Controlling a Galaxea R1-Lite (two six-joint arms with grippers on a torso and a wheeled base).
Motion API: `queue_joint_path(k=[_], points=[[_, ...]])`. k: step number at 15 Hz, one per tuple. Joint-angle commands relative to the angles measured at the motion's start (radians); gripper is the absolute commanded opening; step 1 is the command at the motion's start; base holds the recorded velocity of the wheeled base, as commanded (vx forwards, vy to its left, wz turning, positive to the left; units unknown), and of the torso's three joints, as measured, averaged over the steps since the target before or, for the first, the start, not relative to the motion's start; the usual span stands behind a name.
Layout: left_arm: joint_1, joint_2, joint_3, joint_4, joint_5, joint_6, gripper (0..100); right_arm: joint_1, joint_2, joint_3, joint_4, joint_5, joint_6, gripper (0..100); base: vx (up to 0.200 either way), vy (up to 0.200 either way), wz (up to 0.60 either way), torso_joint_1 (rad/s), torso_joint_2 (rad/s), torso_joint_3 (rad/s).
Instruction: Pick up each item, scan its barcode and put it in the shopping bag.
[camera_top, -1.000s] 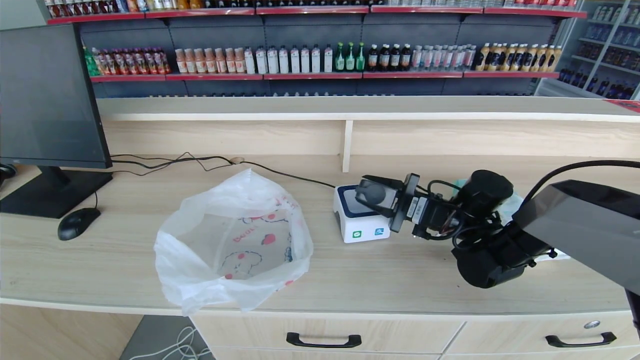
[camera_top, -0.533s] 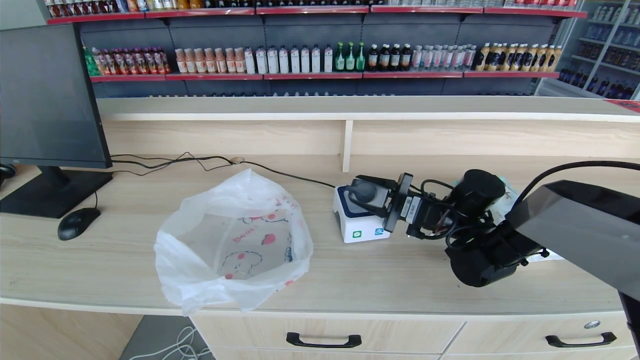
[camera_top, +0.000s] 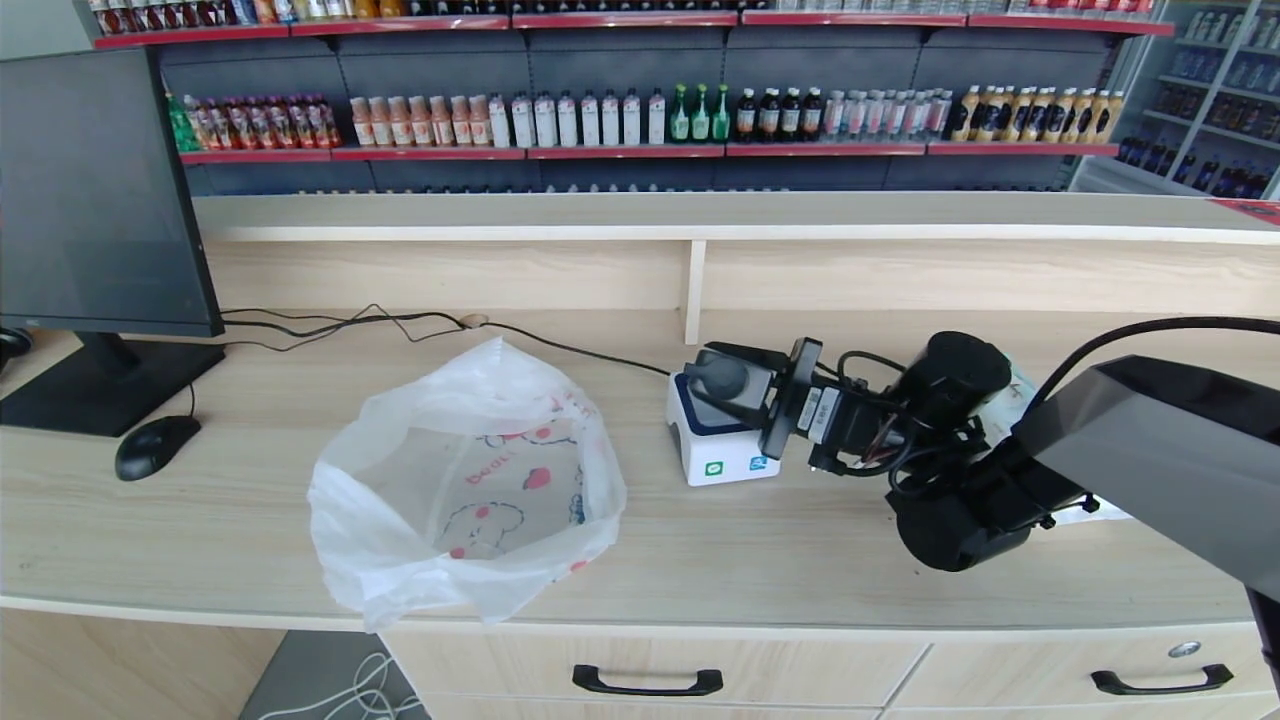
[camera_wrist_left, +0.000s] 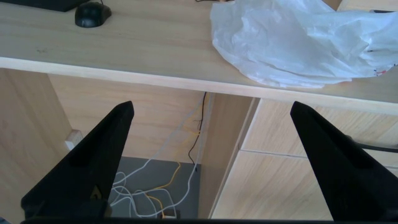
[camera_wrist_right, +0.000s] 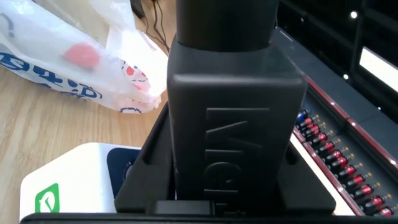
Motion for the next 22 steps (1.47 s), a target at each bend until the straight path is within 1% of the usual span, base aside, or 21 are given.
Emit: queue_joint_path(k=[1,5,8,10,11,15,18,19,20,22], points=[[0.001,0.000,0.000,0.000,0.001,0.000,100,0.000,-0.009,0.001,-0.001,0.000,-0.001,0,0.000,0.000,0.00,0.000,0.00,0.000],[-0.001,0.000,0.000,0.000,0.001,0.000,100,0.014,-0.023,0.021,-0.001,-0.003,0.000,0,0.000,0.000,0.00,0.000,0.00,0.000],[-0.001,0.000,0.000,0.000,0.001,0.000,100,0.016,-0.106,0.101,-0.001,-0.062,0.045,0,0.000,0.000,0.00,0.000,0.00,0.000],[-0.001,0.000,0.000,0.000,0.001,0.000,100,0.049,-0.174,0.121,-0.001,-0.142,0.109,0,0.000,0.000,0.00,0.000,0.00,0.000],[-0.001,0.000,0.000,0.000,0.001,0.000,100,0.079,-0.223,0.156,-0.001,-0.197,0.143,0,0.000,0.000,0.00,0.000,0.00,0.000],[-0.001,0.000,0.000,0.000,0.001,0.000,100,0.145,-0.398,0.359,-0.001,-0.381,0.214,0,0.000,0.000,0.00,0.000,0.00,0.000],[0.001,0.001,0.000,0.000,0.001,0.000,100,0.183,-0.479,0.397,-0.001,-0.507,0.255,0,0.000,0.000,0.00,0.000,0.00,0.000],[-0.001,0.000,0.000,0.000,0.001,0.000,100,0.214,-0.506,0.409,-0.001,-0.576,0.277,0,0.000,0.000,0.00,0.000,0.00,0.000],[-0.001,0.000,0.000,0.000,0.001,0.000,100,0.241,-0.529,0.428,-0.001,-0.671,0.309,0,0.000,0.000,0.00,0.000,0.00,0.000],[-0.001,0.000,0.000,0.000,0.001,0.000,100,0.246,-0.595,0.512,-0.001,-0.826,0.415,0,0.000,0.000,0.00,0.000,0.00,0.000]])
